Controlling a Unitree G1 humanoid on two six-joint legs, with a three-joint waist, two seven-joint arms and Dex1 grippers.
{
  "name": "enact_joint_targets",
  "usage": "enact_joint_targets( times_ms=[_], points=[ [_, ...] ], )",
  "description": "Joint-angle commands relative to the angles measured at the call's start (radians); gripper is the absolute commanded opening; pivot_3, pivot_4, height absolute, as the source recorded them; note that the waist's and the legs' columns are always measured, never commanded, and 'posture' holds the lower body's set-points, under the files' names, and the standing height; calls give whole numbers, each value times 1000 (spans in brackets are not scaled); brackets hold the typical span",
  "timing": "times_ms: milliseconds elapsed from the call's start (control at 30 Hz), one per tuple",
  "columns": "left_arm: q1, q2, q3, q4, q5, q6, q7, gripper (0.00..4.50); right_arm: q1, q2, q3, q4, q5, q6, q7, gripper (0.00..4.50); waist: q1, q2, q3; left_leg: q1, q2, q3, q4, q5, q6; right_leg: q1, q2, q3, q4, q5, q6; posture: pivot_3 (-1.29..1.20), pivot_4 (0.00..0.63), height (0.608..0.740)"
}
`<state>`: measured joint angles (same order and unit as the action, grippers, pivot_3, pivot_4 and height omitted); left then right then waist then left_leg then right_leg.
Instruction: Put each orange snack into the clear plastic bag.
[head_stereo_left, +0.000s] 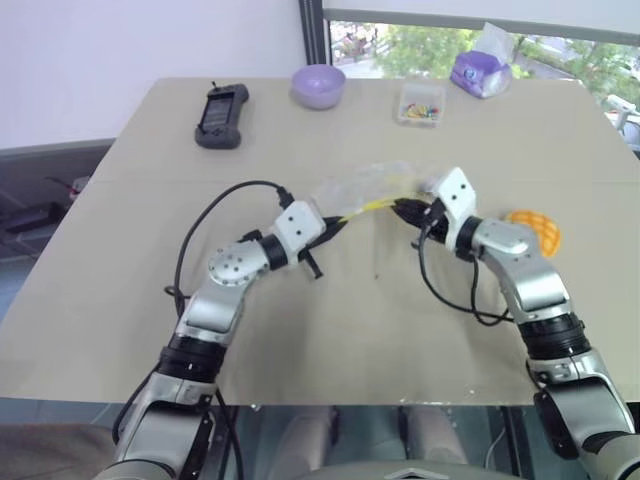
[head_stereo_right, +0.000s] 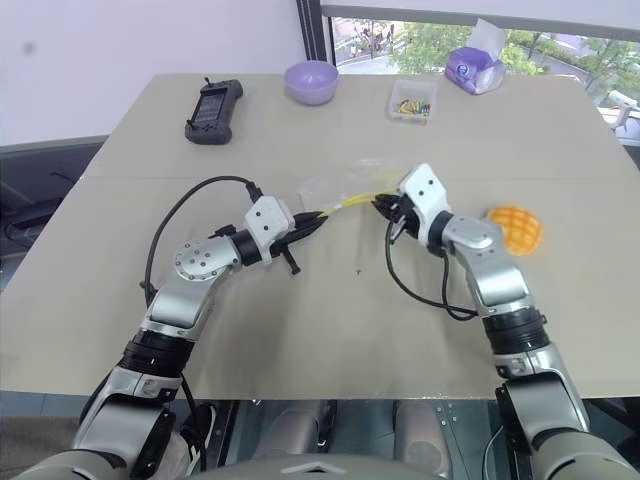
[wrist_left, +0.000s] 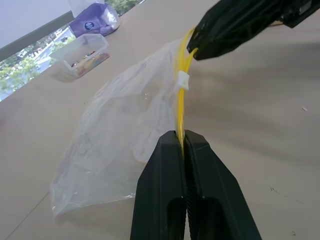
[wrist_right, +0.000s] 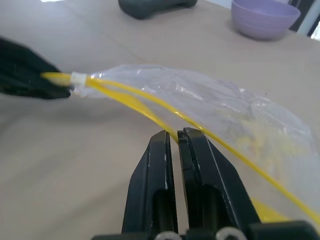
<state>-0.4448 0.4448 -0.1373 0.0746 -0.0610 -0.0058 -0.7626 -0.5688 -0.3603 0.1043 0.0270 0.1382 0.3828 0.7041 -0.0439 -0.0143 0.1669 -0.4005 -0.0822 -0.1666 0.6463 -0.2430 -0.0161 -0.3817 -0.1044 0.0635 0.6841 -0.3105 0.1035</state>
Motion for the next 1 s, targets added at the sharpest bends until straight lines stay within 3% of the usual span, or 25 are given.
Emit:
enact_joint_targets(
  times_ms=[33, 633, 733, 867, 1000],
  points=[
    [2, 2, -3, -35, -2, -17, -5, 0, -36, 20, -57, -72, 86, 76, -11, 288, -2, 0, 0, 0, 0, 0, 0, 0, 0, 0, 0, 0, 0, 0, 0, 0, 150, 740],
    [1, 7, -12, -22, 1, -35, -6, 0, 6, -49, -80, -152, 269, 229, 78, 288, 0, 0, 0, 0, 0, 0, 0, 0, 0, 0, 0, 0, 1, 0, 0, 0, 150, 740],
    [1, 9, -11, -21, 2, -36, -5, 0, 20, -91, -60, -149, 214, 137, 99, 288, 2, 0, 0, 0, 0, 0, 0, 0, 0, 0, 0, 0, 0, 0, 0, 0, 150, 740],
    [3, 10, -10, -20, 0, -34, -4, 0, 13, -168, 7, -50, 6, -247, 109, 288, 1, 0, 0, 0, -1, 0, 1, 0, 0, 0, 0, 0, 0, 0, 0, 0, 150, 740],
    [5, 10, -11, -19, 1, -35, -4, 0, 5, -173, 8, 8, -30, -439, 124, 288, -2, 0, 0, 0, 0, 1, 1, 0, 0, 0, 0, 0, 1, 0, 0, 0, 150, 740]
  ],
)
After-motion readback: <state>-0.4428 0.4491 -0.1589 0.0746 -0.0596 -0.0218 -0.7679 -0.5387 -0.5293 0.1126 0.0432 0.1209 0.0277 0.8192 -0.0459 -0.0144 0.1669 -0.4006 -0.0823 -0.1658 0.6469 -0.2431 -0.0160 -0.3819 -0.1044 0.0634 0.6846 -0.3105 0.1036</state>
